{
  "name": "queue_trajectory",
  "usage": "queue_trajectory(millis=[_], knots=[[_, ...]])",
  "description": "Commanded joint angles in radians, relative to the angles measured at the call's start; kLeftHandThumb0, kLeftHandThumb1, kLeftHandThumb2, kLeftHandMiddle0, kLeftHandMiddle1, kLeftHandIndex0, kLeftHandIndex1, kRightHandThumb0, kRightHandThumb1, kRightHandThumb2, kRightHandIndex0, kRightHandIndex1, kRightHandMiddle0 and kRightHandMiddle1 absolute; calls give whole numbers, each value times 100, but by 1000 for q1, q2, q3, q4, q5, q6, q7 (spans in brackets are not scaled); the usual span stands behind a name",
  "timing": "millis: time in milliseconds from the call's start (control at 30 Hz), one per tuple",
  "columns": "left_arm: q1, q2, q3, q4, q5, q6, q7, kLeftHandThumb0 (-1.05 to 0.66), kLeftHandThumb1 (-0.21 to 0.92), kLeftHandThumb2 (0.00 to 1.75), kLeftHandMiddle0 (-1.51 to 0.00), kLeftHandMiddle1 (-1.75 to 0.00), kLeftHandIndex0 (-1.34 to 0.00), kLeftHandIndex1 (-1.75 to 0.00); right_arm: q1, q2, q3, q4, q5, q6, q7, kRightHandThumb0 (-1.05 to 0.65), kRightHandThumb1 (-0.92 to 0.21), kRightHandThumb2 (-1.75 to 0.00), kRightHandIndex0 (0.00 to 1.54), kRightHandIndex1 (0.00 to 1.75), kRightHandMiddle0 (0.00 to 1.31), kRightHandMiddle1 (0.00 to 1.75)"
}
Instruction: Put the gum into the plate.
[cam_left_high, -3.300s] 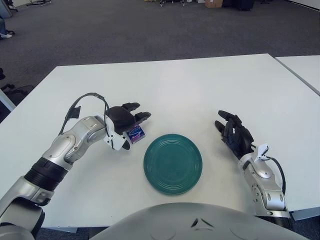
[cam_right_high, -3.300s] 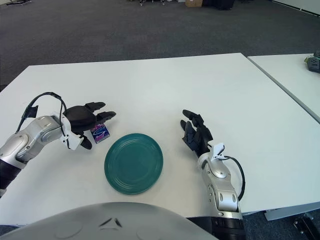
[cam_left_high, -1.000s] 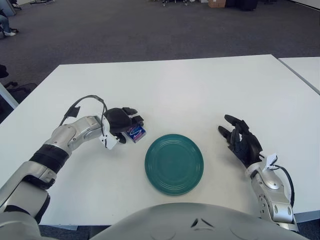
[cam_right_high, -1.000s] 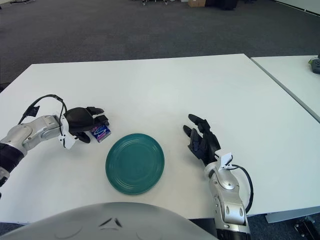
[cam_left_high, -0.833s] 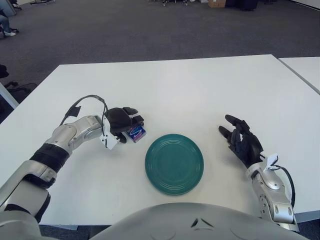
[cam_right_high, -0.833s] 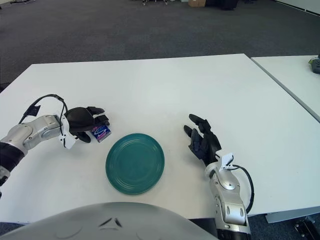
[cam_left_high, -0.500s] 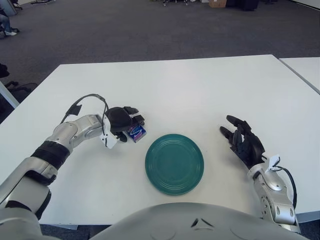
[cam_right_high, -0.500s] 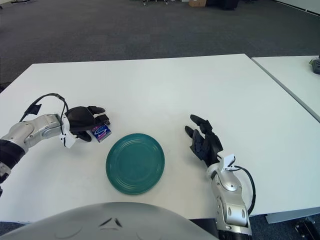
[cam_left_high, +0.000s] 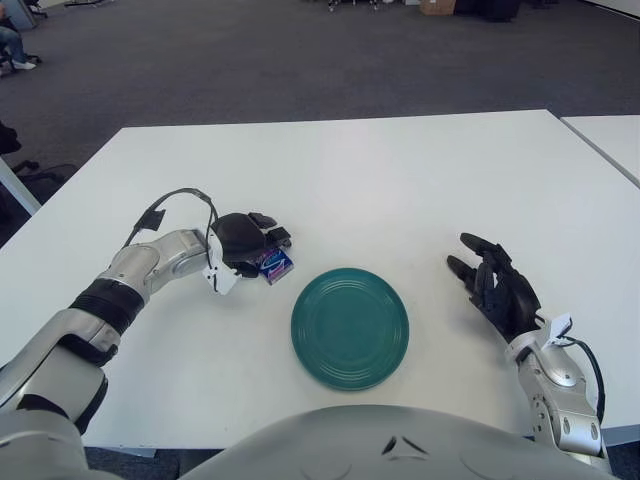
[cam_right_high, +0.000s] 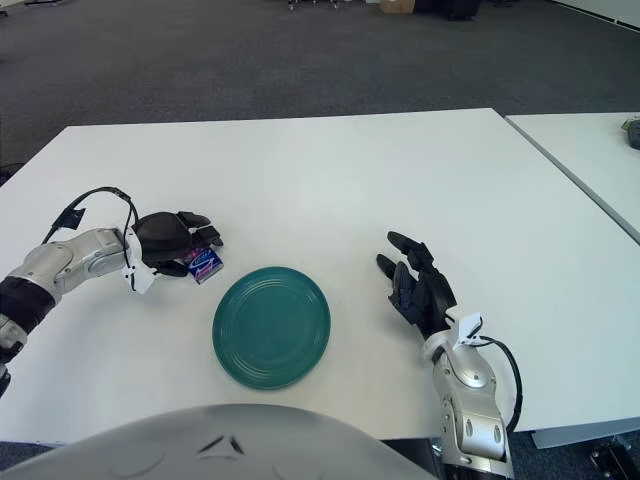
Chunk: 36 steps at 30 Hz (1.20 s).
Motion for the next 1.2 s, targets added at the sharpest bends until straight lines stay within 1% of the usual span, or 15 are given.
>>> queue_trajectory(millis=[0, 233, 300, 333, 433, 533, 700, 733, 767, 833, 900, 967, 1000, 1133, 1167], knots=[[61, -2, -38, 2, -5, 4, -75, -34, 52, 75, -45, -3, -7, -100, 112, -24, -29, -10, 9, 7, 11, -74, -92, -90, 36, 1, 0, 73], [91, -11, -36, -49, -79, 43, -150, -20, 49, 86, -49, -8, -10, -100, 133, -29, -47, -33, 9, 14, 34, -73, -92, -90, 35, 0, 0, 73], [107, -14, -32, -71, -106, 68, -178, -16, 47, 90, -44, -20, -10, -100, 138, -31, -55, -40, 14, 21, 42, -73, -92, -90, 35, 0, 0, 73], [114, -13, -30, -85, -115, 79, -189, -13, 45, 94, -36, -36, -9, -101, 141, -32, -59, -43, 17, 24, 47, -73, -92, -90, 35, 0, 0, 73], [130, -8, -27, -114, -138, 100, -215, -10, 42, 99, -22, -65, -8, -103, 148, -32, -73, -51, 25, 28, 61, -72, -92, -90, 34, 0, 0, 72], [141, -6, -27, -143, -163, 121, -254, -8, 41, 101, -16, -79, -7, -104, 152, -29, -89, -55, 30, 28, 74, -71, -92, -90, 34, 0, 0, 72], [146, -37, -40, -100, -193, 157, -281, 0, 40, 107, -10, -94, -7, -105, 148, -29, -113, -57, 37, 35, 89, -70, -92, -90, 36, 1, 0, 73], [148, -41, -43, -103, -195, 162, -284, 2, 39, 109, -9, -101, -7, -106, 149, -29, -117, -58, 38, 36, 92, -70, -92, -89, 36, 1, 0, 73], [137, -75, -64, -35, -165, 173, -247, 3, 38, 111, -8, -106, -7, -107, 148, -29, -121, -59, 41, 37, 97, -70, -92, -89, 37, 1, 0, 73], [122, -118, -90, 54, -128, 186, -197, 6, 36, 114, -7, -116, -7, -112, 148, -27, -128, -62, 43, 40, 104, -70, -92, -89, 37, 1, 0, 74], [127, -130, -82, 41, -134, 234, -219, 7, 35, 116, -7, -123, -7, -118, 146, -26, -133, -63, 49, 43, 111, -70, -92, -89, 37, 1, 0, 74], [147, -125, -66, -15, -148, 289, -258, 9, 33, 119, -10, -132, -9, -131, 145, -25, -137, -65, 53, 46, 119, -69, -92, -89, 36, 1, 0, 75], [153, -122, -63, -29, -151, 302, -265, 9, 32, 119, -11, -133, -9, -133, 146, -25, -138, -66, 54, 47, 121, -69, -92, -89, 36, 1, 0, 75], [165, -132, -49, -35, -190, 379, -302, 9, 30, 122, -17, -146, -13, -146, 139, -29, -146, -69, 61, 57, 132, -70, -92, -88, 36, 1, 0, 75], [168, -131, -45, -37, -206, 381, -307, 20, 40, 110, -28, -152, -16, -150, 137, -28, -146, -71, 62, 58, 132, -70, -92, -88, 35, 0, 0, 75]])
